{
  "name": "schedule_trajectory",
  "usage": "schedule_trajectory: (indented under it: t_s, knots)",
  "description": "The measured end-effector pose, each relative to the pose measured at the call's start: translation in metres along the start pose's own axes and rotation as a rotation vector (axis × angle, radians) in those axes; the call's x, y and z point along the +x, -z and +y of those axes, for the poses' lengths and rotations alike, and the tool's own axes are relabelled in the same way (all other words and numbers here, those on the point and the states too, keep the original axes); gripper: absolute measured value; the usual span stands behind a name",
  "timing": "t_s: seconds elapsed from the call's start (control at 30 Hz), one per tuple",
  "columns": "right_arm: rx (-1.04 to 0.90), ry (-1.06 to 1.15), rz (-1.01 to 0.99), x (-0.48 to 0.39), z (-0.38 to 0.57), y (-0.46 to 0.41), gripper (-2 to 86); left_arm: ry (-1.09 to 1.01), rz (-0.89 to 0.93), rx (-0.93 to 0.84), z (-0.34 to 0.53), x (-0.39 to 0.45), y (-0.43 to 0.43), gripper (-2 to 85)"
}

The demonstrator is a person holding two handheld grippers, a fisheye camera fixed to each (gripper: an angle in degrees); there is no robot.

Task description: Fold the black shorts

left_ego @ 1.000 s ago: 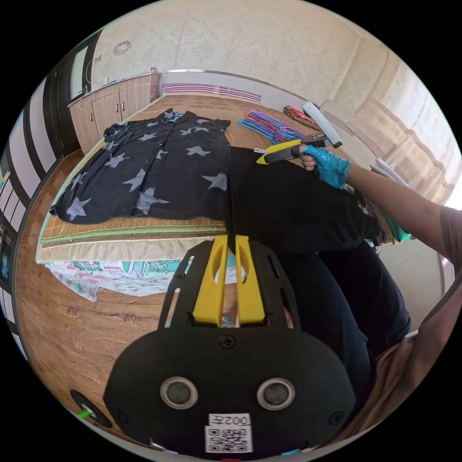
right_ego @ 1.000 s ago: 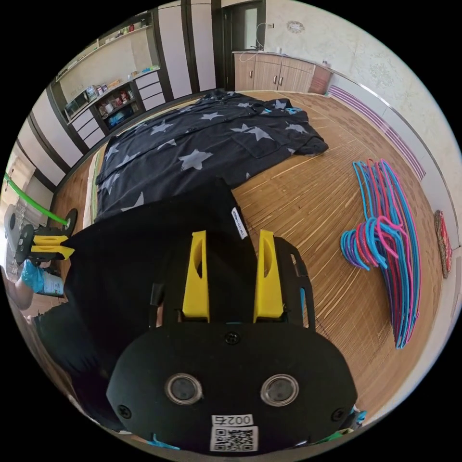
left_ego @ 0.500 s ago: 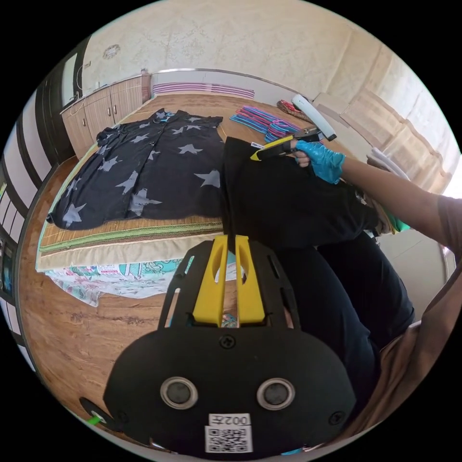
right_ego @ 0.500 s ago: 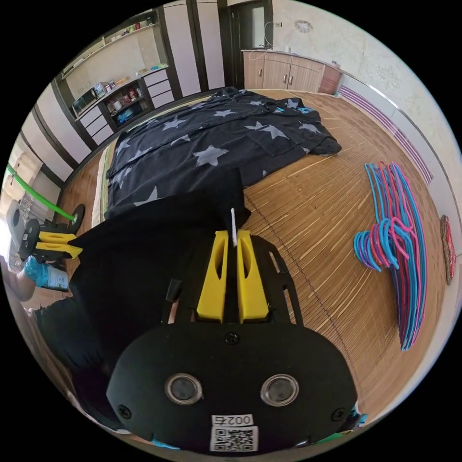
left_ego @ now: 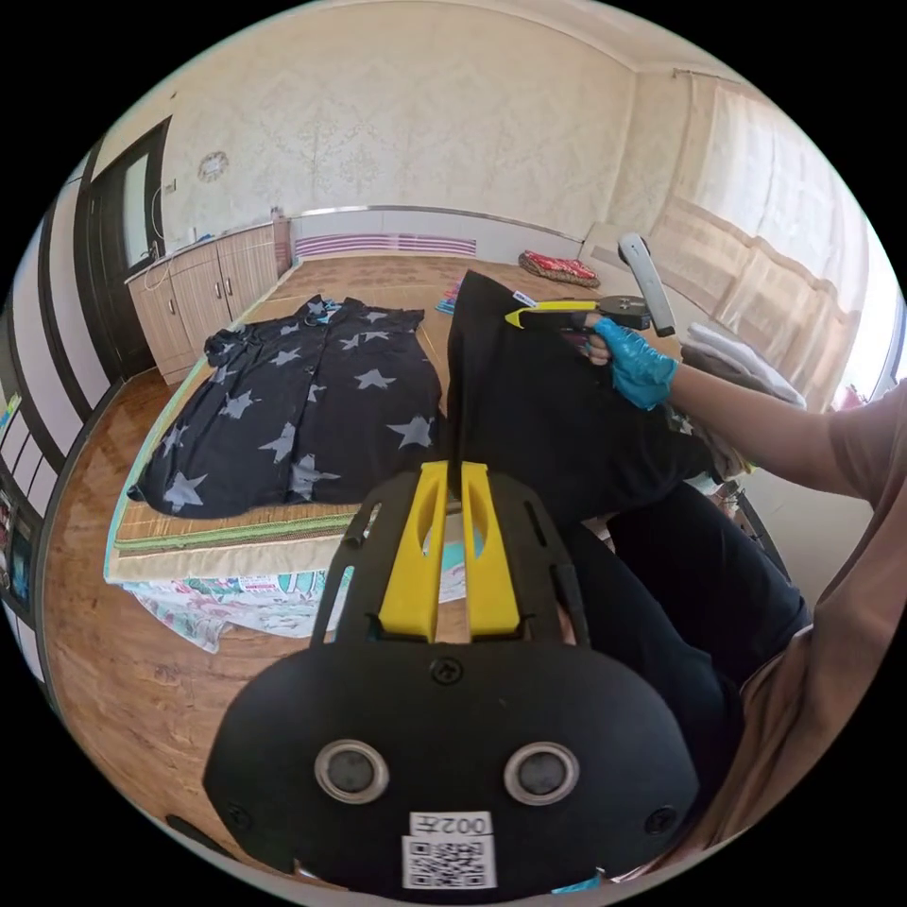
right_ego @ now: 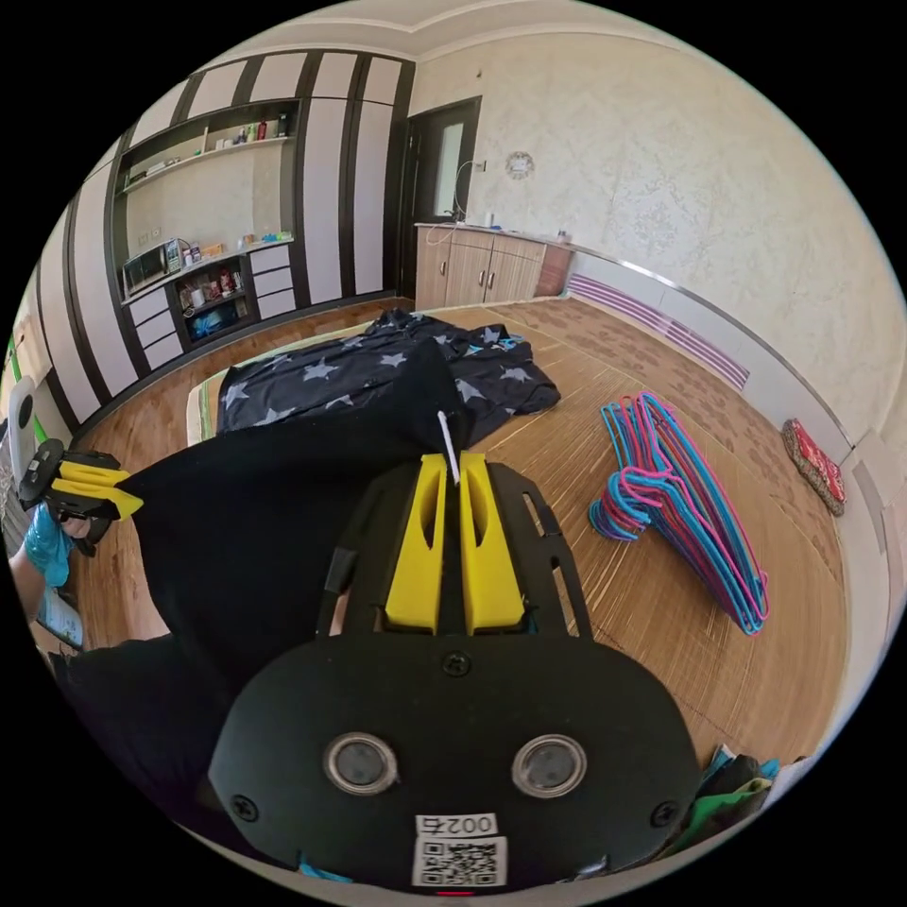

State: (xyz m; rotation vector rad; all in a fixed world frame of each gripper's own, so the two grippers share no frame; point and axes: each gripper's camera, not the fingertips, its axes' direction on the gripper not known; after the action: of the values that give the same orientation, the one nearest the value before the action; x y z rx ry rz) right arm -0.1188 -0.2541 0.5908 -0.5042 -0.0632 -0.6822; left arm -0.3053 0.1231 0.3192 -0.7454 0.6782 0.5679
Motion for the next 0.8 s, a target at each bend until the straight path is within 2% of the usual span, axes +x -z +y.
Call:
schedule_trajectory:
  t_s: [0.27, 0.47, 0.67, 0.8]
  knots:
    - [0.035, 0.038, -0.052, -0.032, -0.023, -0.016, 0.5, 0.053, -0.069, 0.035, -0.01, -0.026, 0.02, -0.4]
    - [-0.147, 0.085, -0.122, -0.054, -0.031, -0.059, 5.2, 0.1, -0.174, -0.049, -0.016, -0.053, 0.007, -0.4]
    - [-0.117, 0.067, -0.151, -0.043, -0.001, -0.013, 7.6, 0.185, -0.184, -0.179, -0.019, -0.081, -0.026, 0.1]
    - [-0.204, 0.075, -0.04, -0.027, 0.051, 0.032, 8.2, 0.283, -0.183, -0.218, -0.021, -0.096, -0.031, 1.1]
